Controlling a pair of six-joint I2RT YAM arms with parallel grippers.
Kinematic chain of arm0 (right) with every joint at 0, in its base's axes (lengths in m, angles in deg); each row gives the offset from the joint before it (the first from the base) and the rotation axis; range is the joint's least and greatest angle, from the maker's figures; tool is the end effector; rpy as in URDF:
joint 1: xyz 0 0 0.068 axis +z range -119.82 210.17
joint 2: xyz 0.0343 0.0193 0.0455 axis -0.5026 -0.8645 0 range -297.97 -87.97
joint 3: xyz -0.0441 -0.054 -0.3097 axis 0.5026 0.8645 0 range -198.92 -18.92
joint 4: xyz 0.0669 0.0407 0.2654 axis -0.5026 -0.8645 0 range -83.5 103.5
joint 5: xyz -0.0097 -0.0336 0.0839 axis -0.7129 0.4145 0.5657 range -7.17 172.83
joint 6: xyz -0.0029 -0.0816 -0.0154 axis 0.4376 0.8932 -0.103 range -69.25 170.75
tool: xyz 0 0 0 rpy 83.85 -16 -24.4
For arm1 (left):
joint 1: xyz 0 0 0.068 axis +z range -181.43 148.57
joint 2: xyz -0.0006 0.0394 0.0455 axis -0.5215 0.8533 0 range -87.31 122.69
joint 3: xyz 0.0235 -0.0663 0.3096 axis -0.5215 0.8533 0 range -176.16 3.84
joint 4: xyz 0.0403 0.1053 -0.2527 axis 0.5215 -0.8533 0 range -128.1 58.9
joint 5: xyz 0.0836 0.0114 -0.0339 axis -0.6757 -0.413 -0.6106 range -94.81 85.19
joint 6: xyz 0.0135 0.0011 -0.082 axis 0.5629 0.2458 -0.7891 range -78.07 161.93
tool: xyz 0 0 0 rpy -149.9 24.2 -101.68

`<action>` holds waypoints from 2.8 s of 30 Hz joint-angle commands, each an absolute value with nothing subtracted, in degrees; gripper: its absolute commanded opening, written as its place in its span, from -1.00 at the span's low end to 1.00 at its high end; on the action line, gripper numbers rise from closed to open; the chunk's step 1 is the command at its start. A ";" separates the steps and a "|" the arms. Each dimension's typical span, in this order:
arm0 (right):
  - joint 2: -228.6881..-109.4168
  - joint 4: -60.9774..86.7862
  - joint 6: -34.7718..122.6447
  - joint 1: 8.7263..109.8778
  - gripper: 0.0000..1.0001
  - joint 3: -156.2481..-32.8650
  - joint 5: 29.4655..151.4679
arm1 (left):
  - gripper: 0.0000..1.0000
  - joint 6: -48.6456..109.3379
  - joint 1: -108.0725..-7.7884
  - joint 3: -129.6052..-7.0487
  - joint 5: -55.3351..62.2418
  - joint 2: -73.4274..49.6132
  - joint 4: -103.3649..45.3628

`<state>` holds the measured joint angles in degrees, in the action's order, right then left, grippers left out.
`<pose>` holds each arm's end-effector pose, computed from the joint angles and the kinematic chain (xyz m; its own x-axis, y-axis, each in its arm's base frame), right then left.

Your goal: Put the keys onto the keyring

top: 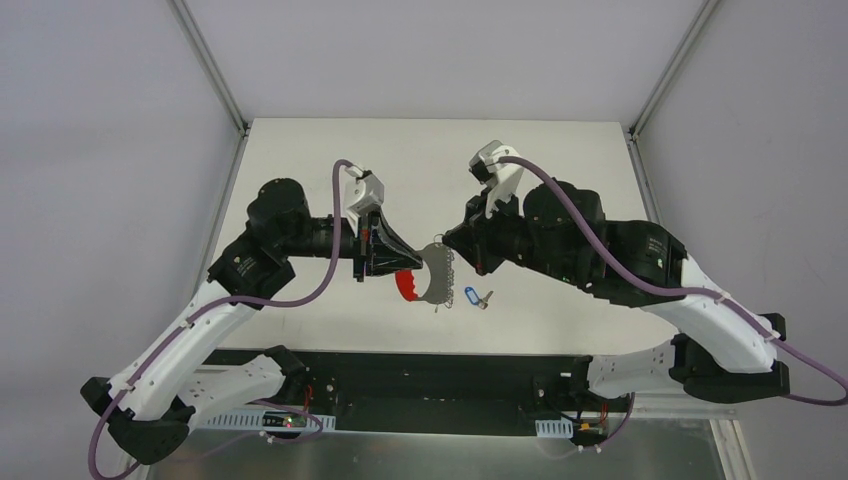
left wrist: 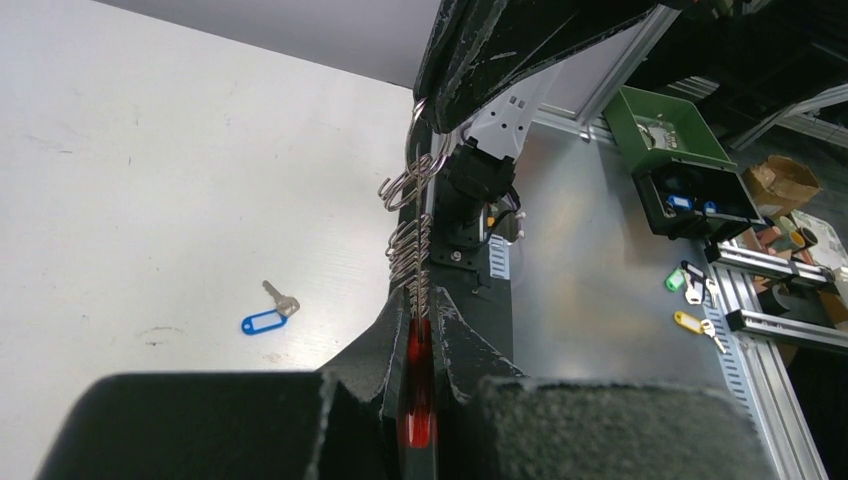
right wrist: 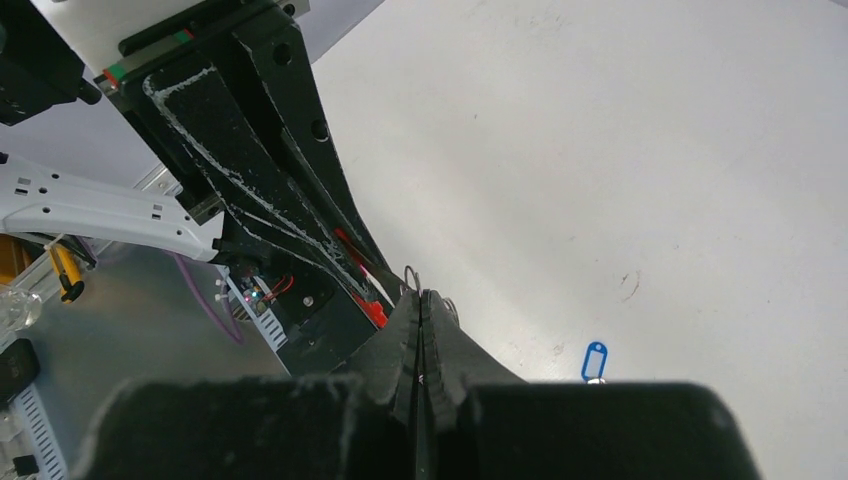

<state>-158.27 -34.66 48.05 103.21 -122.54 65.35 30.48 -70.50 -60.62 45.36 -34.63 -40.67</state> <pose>0.0907 0.2225 0.5622 -0.1136 -0.2185 -0.9692 -0.8232 0.5669 -0.0314 0.1171 -0.1668 0.4767 -0.1690 -0.0266 -0.9853 0.9855 0.0086 -0.1693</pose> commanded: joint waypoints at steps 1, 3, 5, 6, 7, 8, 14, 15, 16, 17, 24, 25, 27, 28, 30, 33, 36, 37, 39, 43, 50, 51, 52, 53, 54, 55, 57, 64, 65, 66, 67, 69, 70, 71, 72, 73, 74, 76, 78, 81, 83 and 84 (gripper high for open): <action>-158.96 -39.01 44.65 102.27 -1.00 -127.00 64.38 | -1.00 32.82 -70.72 -62.59 44.71 -36.52 -42.52; -159.51 -39.67 44.06 102.19 -1.00 -127.62 64.48 | -1.00 33.11 -70.72 -62.44 44.36 -37.08 -42.69; -160.21 -40.15 43.82 102.24 -1.00 -128.06 64.75 | -1.00 33.28 -70.71 -62.52 44.00 -37.46 -42.98; -160.52 -40.31 43.72 102.20 -1.00 -128.33 65.30 | -1.00 33.25 -70.72 -62.68 43.67 -37.54 -43.17; -160.95 -40.48 43.59 102.24 -1.00 -128.63 65.66 | -1.00 33.26 -70.72 -62.81 43.30 -37.71 -43.53; -161.40 -40.59 43.54 102.24 -1.00 -128.89 65.80 | -1.00 33.17 -70.71 -62.97 43.00 -37.67 -43.75; -163.05 -41.20 43.31 102.24 -1.00 -130.09 64.36 | -1.00 32.78 -70.79 -63.74 41.15 -38.25 -44.71; -163.43 -41.37 43.16 102.20 -1.00 -130.23 64.14 | -1.00 32.79 -70.76 -63.86 40.88 -38.40 -44.87; -163.78 -41.58 43.19 102.24 -1.00 -130.47 64.10 | -1.00 32.79 -70.79 -63.91 40.70 -38.40 -44.94; -164.14 -41.68 43.00 102.24 -1.00 -130.73 64.12 | -1.00 32.69 -70.80 -64.00 40.44 -38.45 -45.05; -165.63 -40.08 41.81 102.25 -1.00 -131.43 62.06 | -1.00 32.49 -70.81 -63.68 40.28 -39.16 -45.39; -165.77 -39.69 41.58 102.27 -1.00 -131.42 61.53 | -1.00 32.51 -70.81 -63.60 40.27 -39.39 -45.38; -166.48 -39.55 41.29 102.26 -1.00 -131.83 60.43 | -1.00 32.52 -70.81 -63.36 40.11 -39.70 -45.42; -167.05 -39.77 41.11 102.33 -1.00 -132.21 60.01 | -1.00 32.52 -70.81 -63.20 39.91 -39.83 -45.43; -168.12 -40.35 40.94 102.29 -1.00 -133.24 59.26 | -1.00 32.56 -70.80 -62.93 39.68 -40.11 -45.43; -169.52 -41.32 40.85 102.33 -1.00 -134.81 58.11 | -1.00 32.57 -70.88 -62.63 39.23 -40.51 -45.44; -170.37 -41.22 40.58 102.40 -1.00 -135.38 57.87 | -1.00 32.44 -70.89 -62.49 38.69 -40.75 -45.51; -170.59 -41.03 40.46 102.43 -1.00 -135.38 57.76 | -1.00 32.43 -70.85 -62.44 38.24 -40.81 -45.54; -170.94 -40.56 40.26 102.55 -1.00 -135.31 57.51 | -1.00 32.36 -70.89 -62.44 37.57 -40.93 -45.67; -170.43 -37.77 40.27 102.86 -1.00 -134.07 57.42 | -1.00 32.45 -70.87 -62.43 36.45 -40.73 -46.43; -169.64 -35.44 40.81 103.59 -1.00 -132.91 58.63 | -1.00 33.35 -70.84 -62.60 33.53 -40.72 -48.44; -169.72 -35.56 40.83 103.71 -1.00 -133.09 58.61 | -1.00 33.37 -70.78 -62.60 33.13 -40.65 -48.64; -169.68 -35.64 40.83 103.85 -1.00 -133.04 58.55 | -1.00 33.37 -70.81 -62.75 32.72 -40.64 -48.80; -169.67 -35.57 40.87 103.95 -1.00 -132.95 58.50 | -1.00 33.36 -70.86 -62.77 32.24 -40.68 -48.92; -169.54 -35.43 40.89 104.11 -1.00 -132.81 58.44 | -1.00 33.32 -70.79 -62.78 31.84 -40.66 -49.06; -169.33 -35.07 40.83 104.29 -1.00 -132.35 58.44 | -1.00 33.39 -70.83 -62.78 31.58 -40.67 -49.18; -168.66 -33.63 41.19 104.71 -1.00 -130.73 58.56 | -1.00 33.28 -70.83 -62.78 31.20 -40.58 -49.25; -160.65 -18.25 44.63 106.38 -1.00 -114.55 58.23 | -1.00 32.20 -70.85 -63.12 30.09 -40.49 -49.19; -158.99 -15.29 45.38 106.59 -1.00 -111.22 58.02 | -1.00 32.06 -70.81 -63.26 30.16 -40.53 -49.16; -157.44 -12.23 46.04 106.67 -1.00 -108.24 57.94 | -1.00 31.88 -70.83 -63.29 30.49 -40.45 -49.09; -155.94 -9.66 46.64 106.83 -1.00 -105.61 57.73 | -1.00 31.69 -70.81 -63.31 30.85 -40.44 -48.85; -153.38 -4.33 48.45 107.32 -1.00 -100.96 57.13 | -1.00 31.16 -70.85 -63.26 31.65 -40.39 -48.29; -152.18 -2.06 49.42 107.56 -1.00 -98.83 56.86 | -1.00 30.81 -70.83 -63.18 32.06 -40.38 -47.88; -151.16 0.25 50.21 107.68 -1.00 -96.83 56.76 | -1.00 30.50 -70.81 -63.09 32.44 -40.56 -47.51; -150.08 2.34 51.12 107.77 -1.00 -95.00 56.60 | -1.00 30.13 -70.82 -62.98 32.74 -40.60 -46.96; -149.17 4.56 52.45 107.82 -1.00 -93.17 56.55 | -1.00 29.77 -70.85 -62.82 33.04 -40.77 -46.48; -148.25 6.66 53.35 107.86 -1.00 -91.51 56.61 | -1.00 29.54 -70.81 -62.66 33.70 -40.88 -45.97; -146.26 11.92 54.87 107.87 -1.00 -87.60 57.24 | -1.00 28.72 -70.87 -62.25 34.75 -41.18 -44.77; -143.96 18.55 56.48 107.88 -1.00 -82.10 58.43 | -0.92 27.87 -70.83 -61.81 35.65 -41.41 -43.43; -141.45 26.62 58.76 107.92 -1.00 -76.94 60.20 | -0.83 26.71 -70.87 -61.66 37.79 -41.48 -41.53; -140.38 30.93 60.16 107.96 -1.00 -74.35 61.58 | -0.72 25.88 -70.88 -61.55 38.62 -41.53 -40.12; -140.00 32.81 60.68 108.00 -1.00 -73.39 62.37 | -0.62 25.52 -70.89 -61.55 38.87 -41.59 -39.53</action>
<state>-141.73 20.24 56.10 107.69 -76.64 59.58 28.21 -70.81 -61.00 35.40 -39.85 -48.38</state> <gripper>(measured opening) 0.005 0.126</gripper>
